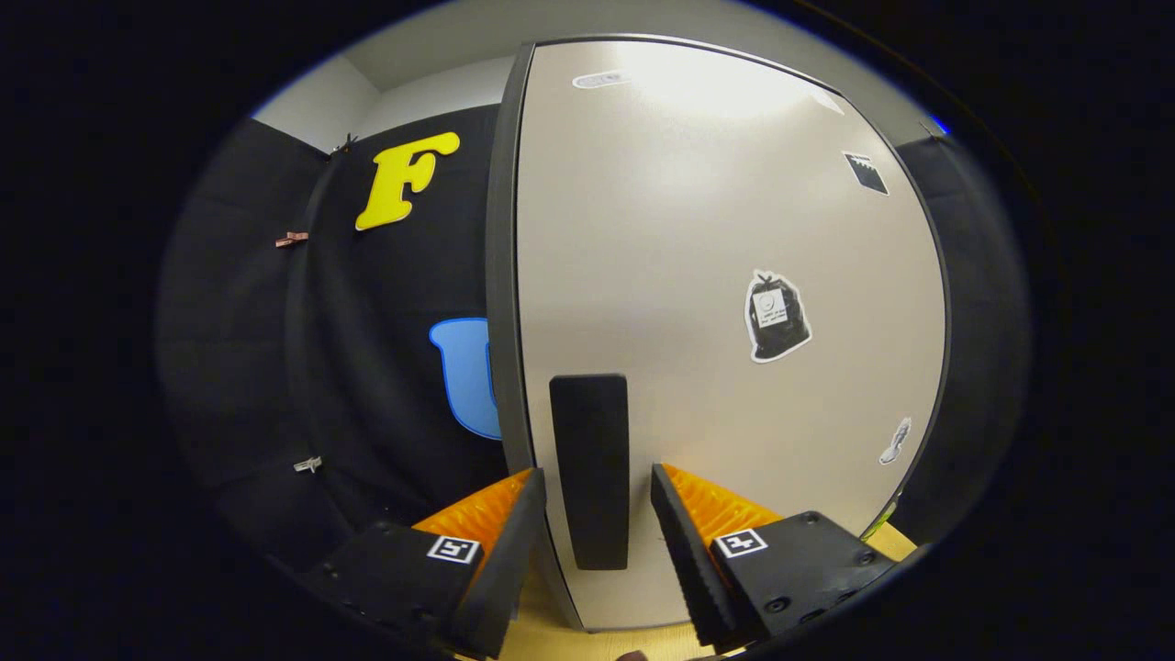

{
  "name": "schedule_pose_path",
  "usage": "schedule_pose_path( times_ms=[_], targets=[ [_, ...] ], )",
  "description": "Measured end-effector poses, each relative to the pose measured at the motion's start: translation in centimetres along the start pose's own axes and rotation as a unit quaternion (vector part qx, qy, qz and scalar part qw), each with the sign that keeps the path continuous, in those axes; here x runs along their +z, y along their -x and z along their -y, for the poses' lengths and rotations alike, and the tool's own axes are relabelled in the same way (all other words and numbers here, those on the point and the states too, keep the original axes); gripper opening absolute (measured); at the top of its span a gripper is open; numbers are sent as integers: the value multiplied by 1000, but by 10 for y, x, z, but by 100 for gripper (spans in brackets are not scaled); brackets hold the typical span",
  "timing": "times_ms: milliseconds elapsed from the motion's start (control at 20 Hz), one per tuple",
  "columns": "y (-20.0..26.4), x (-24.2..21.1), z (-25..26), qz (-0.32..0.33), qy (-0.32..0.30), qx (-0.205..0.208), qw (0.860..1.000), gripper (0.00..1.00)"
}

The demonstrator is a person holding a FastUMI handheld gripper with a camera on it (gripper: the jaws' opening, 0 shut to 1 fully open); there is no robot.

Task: Open the shoe cabinet door, grab the shoes and put them into the shoe cabinet, then close the shoe cabinet door.

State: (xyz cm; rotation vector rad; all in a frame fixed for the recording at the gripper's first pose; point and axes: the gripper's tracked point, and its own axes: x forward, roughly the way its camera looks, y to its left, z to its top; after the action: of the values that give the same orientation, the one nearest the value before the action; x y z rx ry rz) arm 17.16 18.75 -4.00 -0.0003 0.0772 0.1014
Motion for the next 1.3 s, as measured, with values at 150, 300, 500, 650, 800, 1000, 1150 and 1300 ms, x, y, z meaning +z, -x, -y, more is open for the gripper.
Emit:
schedule_pose_path(
  times_ms=[150, 300, 500, 650, 800, 1000, 1150, 1300],
  targets=[
    [4, 6, -1, 33, 48, -6, 998, 64],
    [-1, 4, 1, 29, 22, 4, 999, 37],
    [7, 4, 1, 19, 15, 17, 1000, 30],
    [29, 4, 3, 19, 6, 27, 999, 30],
    [58, 3, 10, 18, 3, 38, 999, 30],
    [101, 3, 24, 12, -7, 63, 998, 29],
    [135, 2, 41, 6, -11, 81, 997, 30],
    [168, 1, 61, 6, -16, 90, 996, 29]
  ],
)
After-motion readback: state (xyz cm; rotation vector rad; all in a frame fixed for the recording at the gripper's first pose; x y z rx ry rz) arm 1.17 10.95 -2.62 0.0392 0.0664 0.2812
